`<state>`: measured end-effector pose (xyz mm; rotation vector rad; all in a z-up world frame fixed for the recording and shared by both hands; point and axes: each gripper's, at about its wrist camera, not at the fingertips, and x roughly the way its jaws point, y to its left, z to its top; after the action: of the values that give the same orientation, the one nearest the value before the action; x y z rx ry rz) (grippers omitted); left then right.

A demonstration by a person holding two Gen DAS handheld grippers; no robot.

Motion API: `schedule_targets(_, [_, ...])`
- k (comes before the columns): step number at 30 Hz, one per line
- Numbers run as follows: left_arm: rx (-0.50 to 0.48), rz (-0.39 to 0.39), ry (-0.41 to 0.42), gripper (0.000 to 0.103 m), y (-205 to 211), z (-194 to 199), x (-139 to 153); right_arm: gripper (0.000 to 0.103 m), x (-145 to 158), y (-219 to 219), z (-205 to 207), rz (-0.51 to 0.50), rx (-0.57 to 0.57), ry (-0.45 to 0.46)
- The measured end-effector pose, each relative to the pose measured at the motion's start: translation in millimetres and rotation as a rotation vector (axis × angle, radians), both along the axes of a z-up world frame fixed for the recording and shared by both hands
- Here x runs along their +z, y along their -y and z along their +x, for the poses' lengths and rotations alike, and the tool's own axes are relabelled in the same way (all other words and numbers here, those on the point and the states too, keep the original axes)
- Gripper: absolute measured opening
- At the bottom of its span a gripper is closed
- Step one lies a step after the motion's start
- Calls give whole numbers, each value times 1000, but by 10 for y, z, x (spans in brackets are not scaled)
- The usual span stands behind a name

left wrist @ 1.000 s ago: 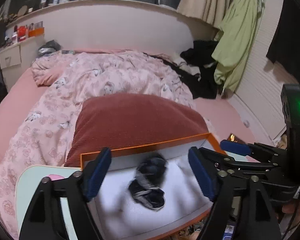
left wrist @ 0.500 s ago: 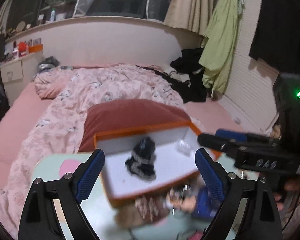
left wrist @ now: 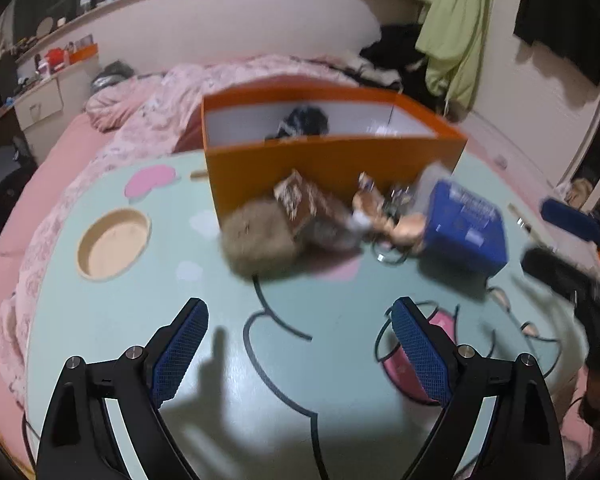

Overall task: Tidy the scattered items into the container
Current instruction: 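Withdraw both grippers from the box back toward the table items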

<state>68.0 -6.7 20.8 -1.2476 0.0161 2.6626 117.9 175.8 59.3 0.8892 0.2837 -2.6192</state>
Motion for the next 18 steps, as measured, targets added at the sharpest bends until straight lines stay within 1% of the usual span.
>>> schedule_targets(2, [18, -18, 45, 93, 11, -44, -92, 68, -118, 11, 56, 39, -11, 12])
schedule_targets(3, [27, -34, 59, 95, 11, -58, -126, 68, -175, -10, 81, 42, -23, 20])
schedule_targets(4, [34, -61, 68, 103, -5, -64, -154, 68, -227, -40, 104, 40, -37, 26])
schedule_targets(5, [35, -76, 77, 103, -24, -69, -177, 68, -280, -69, 123, 36, -55, 31])
schedule_targets(7, [29, -81, 74, 103, -47, -78, -182, 68, -393, -119, 116, 27, -90, 66])
schedule_targets(9, [29, -82, 72, 103, -57, -79, -183, 68, -529, -169, 48, 13, -113, 132])
schedule_targets(10, [29, -82, 69, 103, -56, -71, -188, 70, -587, -183, 31, 8, -118, 159])
schedule_targets(12, [30, -83, 67, 103, -57, -64, -186, 85, -616, -220, 2, -5, -128, 177])
schedule_targets(18, [29, -84, 68, 103, -65, -59, -187, 86, -553, -238, -12, -1, -134, 187])
